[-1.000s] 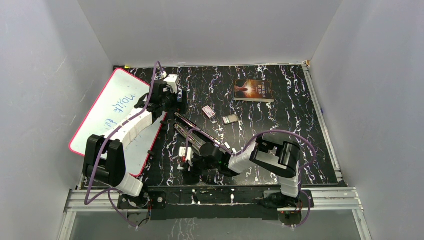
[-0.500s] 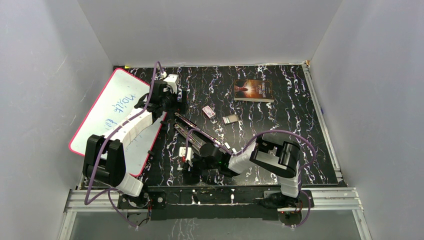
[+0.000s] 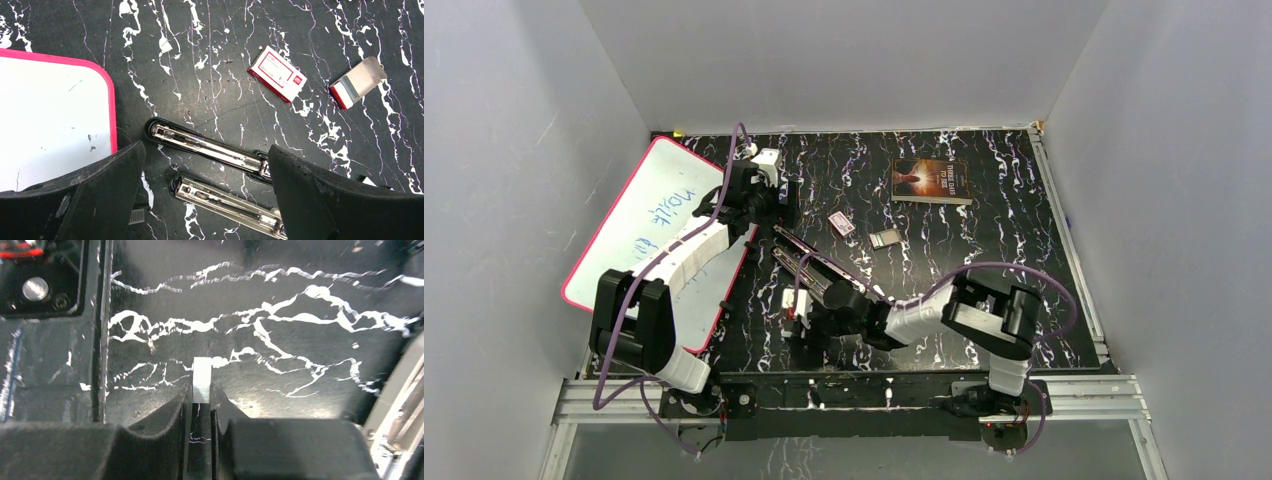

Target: Load the staples into the stapler

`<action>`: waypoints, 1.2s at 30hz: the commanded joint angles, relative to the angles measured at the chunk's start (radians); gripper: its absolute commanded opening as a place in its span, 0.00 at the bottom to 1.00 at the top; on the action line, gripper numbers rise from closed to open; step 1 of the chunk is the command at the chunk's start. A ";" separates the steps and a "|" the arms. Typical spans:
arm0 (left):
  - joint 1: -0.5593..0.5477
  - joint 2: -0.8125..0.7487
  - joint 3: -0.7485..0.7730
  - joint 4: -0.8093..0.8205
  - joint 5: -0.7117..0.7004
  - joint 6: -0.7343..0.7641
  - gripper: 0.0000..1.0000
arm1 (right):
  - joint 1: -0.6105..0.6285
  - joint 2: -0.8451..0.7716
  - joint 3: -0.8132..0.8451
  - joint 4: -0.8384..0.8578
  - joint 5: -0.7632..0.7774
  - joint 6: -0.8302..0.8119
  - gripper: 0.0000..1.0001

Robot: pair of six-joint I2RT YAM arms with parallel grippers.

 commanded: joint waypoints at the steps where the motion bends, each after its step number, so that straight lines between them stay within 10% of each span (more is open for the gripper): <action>1: 0.004 -0.038 -0.007 -0.011 -0.002 0.009 0.92 | -0.006 -0.143 0.062 -0.002 0.054 0.027 0.00; 22: 0.004 -0.011 0.000 -0.015 0.022 0.005 0.92 | -0.191 -0.412 0.088 -0.536 0.357 0.266 0.00; 36: 0.004 0.005 0.007 -0.027 0.032 0.007 0.92 | -0.128 -0.379 0.053 -0.477 0.465 0.318 0.00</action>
